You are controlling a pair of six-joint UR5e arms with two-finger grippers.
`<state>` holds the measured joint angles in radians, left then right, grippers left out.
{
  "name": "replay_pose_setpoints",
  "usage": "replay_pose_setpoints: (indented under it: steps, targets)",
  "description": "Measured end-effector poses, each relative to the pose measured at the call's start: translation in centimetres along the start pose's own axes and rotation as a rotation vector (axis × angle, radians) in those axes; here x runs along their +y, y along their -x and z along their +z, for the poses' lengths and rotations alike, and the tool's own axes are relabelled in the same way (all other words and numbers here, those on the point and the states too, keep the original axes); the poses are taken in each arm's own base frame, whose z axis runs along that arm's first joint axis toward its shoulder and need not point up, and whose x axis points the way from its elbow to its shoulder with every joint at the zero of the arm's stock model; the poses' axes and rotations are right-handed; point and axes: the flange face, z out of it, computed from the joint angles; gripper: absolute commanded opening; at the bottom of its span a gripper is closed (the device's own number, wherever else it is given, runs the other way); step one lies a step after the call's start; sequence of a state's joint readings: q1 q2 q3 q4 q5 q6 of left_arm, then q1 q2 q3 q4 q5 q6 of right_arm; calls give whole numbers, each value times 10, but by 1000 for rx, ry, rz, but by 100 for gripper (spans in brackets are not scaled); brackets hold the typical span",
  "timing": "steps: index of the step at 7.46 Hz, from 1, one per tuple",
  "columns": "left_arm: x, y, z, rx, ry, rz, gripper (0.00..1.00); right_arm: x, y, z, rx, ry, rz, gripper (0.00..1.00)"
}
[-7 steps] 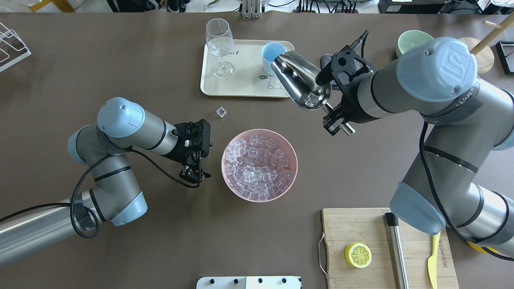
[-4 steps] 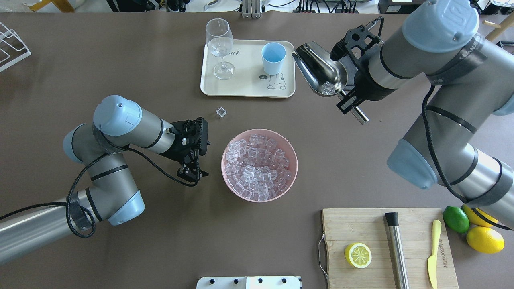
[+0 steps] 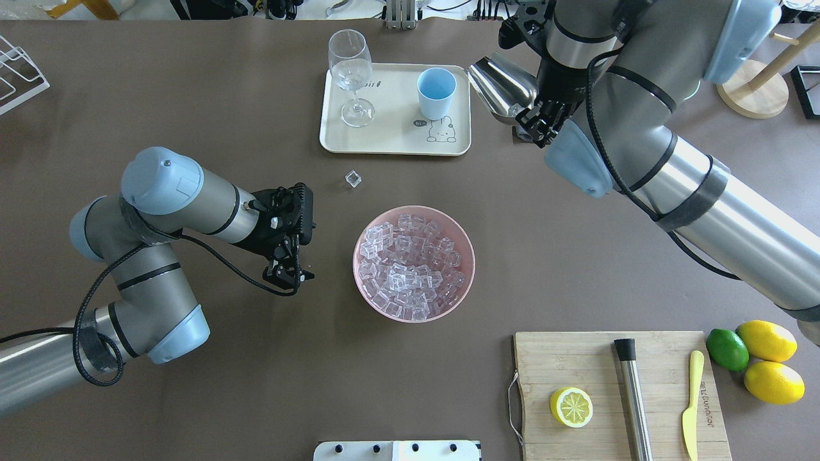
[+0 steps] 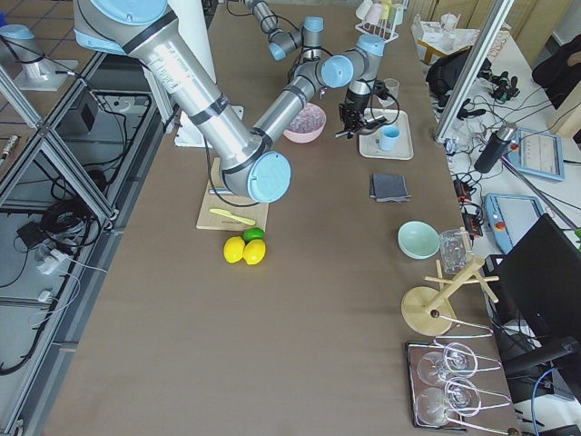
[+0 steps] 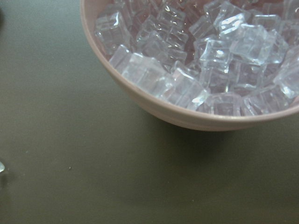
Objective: Put ice in cup with scoop
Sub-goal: 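Carry the scoop of ice over to the blue cup on the tray, then tip the scoop over the blue cup to pour the ice in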
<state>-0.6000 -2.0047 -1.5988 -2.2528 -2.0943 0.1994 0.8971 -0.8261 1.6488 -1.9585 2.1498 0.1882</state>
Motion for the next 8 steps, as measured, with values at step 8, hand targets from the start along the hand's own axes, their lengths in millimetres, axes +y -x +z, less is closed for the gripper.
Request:
replay_pose_setpoints:
  steps: [8]
  targets:
    - [15, 14, -20, -26, 54, -46, 98, -115, 8, 0, 10, 358, 26, 0]
